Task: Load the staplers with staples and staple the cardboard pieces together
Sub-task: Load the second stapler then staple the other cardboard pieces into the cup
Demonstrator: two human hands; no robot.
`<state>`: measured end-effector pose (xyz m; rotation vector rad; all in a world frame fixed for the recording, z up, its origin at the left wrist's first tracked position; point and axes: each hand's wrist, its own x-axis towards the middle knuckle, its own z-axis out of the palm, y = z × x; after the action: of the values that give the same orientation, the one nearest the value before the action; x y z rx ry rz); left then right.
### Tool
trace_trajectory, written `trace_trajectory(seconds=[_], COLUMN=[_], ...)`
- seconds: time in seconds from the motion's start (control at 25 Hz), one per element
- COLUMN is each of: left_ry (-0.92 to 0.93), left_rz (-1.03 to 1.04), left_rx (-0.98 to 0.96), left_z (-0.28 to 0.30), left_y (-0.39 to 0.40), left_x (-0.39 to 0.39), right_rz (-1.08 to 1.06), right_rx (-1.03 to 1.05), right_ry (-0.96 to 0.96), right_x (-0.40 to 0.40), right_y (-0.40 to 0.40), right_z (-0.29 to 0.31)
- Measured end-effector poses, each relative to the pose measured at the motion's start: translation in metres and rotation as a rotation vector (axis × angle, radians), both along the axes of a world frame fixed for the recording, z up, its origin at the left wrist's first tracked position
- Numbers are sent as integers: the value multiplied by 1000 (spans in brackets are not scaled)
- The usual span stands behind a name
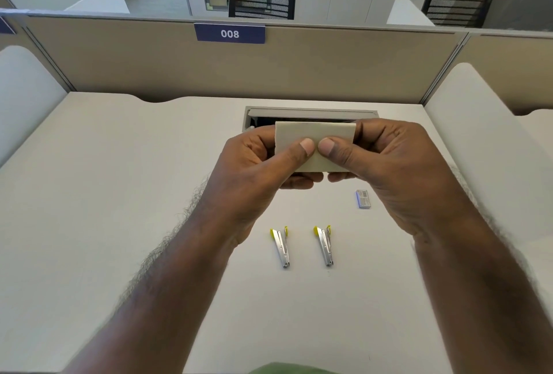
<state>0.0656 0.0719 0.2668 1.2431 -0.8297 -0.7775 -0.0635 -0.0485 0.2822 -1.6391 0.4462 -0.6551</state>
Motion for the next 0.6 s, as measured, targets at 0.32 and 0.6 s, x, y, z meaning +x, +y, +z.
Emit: trace_trajectory(seconds=[0.32, 0.6], left_ry=[-33, 3], left_rz=[203, 168], left_rx=[75, 200], left_z=[-29, -81], left_y=[-7, -14], left_x=[3, -16], right_rz=[-63, -280], right_rx=[149, -77], right_ry=[16, 203], right_x=[1, 3], right_y=[-2, 4], right_z=[-31, -93])
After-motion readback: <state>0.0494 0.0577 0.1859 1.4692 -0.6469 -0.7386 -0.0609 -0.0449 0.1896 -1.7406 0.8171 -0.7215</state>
